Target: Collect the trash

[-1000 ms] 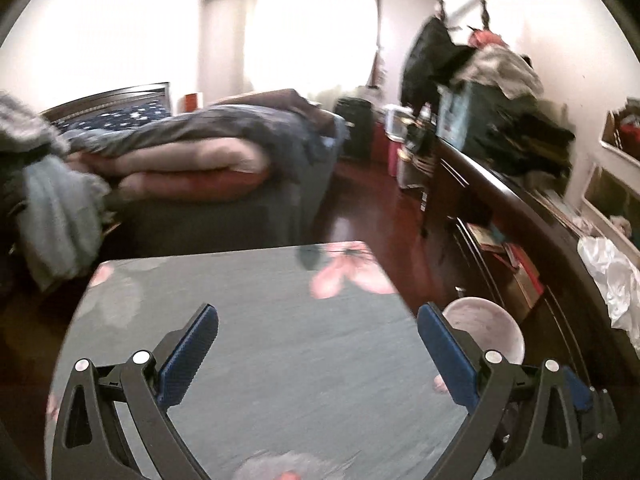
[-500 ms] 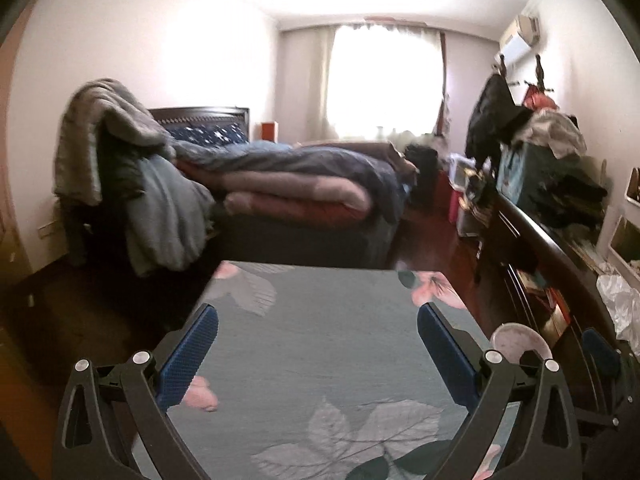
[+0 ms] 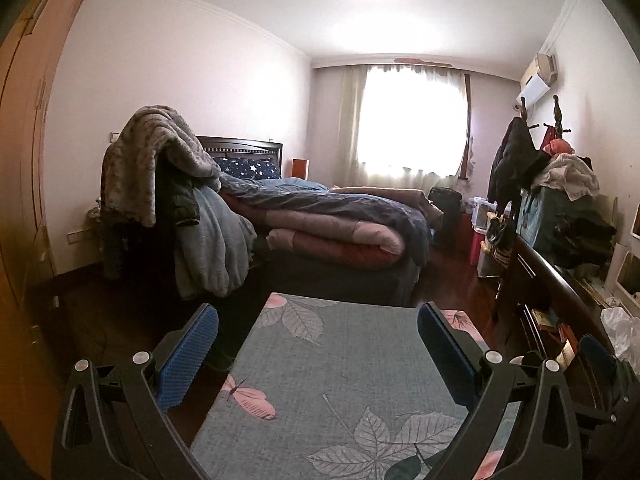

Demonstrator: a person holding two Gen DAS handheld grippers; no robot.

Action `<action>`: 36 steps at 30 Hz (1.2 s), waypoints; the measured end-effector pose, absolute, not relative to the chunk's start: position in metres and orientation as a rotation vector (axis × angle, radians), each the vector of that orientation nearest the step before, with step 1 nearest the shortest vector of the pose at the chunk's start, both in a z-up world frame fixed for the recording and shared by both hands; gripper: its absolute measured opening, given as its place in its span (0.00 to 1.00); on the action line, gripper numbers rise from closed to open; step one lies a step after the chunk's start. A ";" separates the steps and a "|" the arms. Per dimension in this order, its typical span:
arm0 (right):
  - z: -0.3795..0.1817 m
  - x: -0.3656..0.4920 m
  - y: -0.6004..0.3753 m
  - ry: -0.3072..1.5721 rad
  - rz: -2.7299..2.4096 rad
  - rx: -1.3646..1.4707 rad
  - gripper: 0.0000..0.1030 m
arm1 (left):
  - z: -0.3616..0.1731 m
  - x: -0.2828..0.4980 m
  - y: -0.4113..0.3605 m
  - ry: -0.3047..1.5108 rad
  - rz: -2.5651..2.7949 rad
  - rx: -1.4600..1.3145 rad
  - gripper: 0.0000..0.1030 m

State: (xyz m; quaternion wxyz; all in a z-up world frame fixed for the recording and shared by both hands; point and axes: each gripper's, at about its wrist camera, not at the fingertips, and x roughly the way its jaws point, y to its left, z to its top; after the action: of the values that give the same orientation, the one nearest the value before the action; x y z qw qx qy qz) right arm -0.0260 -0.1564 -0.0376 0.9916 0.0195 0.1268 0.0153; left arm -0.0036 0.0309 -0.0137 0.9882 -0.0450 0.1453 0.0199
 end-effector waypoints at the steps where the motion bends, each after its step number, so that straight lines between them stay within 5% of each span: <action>1: -0.037 -0.027 -0.155 0.254 0.035 0.034 0.97 | -0.014 -0.004 0.031 0.292 0.039 -0.095 0.97; 36: -0.040 -0.037 -0.161 0.251 0.012 0.031 0.97 | -0.008 -0.011 0.023 0.252 0.010 -0.111 0.97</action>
State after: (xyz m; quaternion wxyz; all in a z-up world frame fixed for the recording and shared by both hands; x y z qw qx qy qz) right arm -0.0366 -0.1610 -0.0395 0.9920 0.0152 0.1254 0.0061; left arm -0.0107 0.0230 -0.0079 0.9905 -0.0552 0.1256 0.0052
